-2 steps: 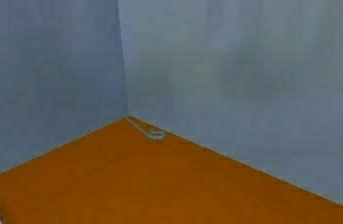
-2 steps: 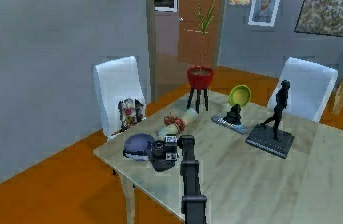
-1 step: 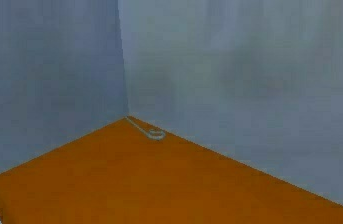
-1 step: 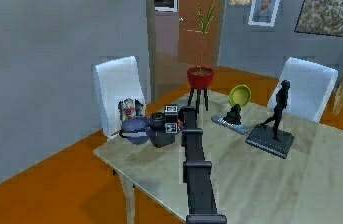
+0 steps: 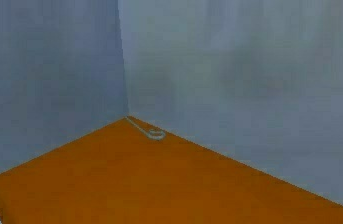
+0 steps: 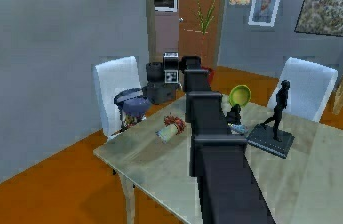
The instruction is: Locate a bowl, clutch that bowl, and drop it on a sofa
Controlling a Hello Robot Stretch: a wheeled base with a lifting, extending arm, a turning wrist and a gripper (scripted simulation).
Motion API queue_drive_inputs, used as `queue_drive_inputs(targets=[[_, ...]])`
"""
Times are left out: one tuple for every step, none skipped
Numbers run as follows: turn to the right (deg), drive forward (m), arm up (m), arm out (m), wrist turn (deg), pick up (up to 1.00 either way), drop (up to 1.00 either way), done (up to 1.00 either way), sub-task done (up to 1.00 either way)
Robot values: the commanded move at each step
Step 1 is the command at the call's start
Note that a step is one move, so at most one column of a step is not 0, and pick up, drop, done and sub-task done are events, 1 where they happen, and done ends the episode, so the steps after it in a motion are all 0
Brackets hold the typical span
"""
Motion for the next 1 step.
queue_drive_inputs(targets=[[0.0,0.00,0.00,0.00,-45.0,0.00,0.00,0.00,0.00]])
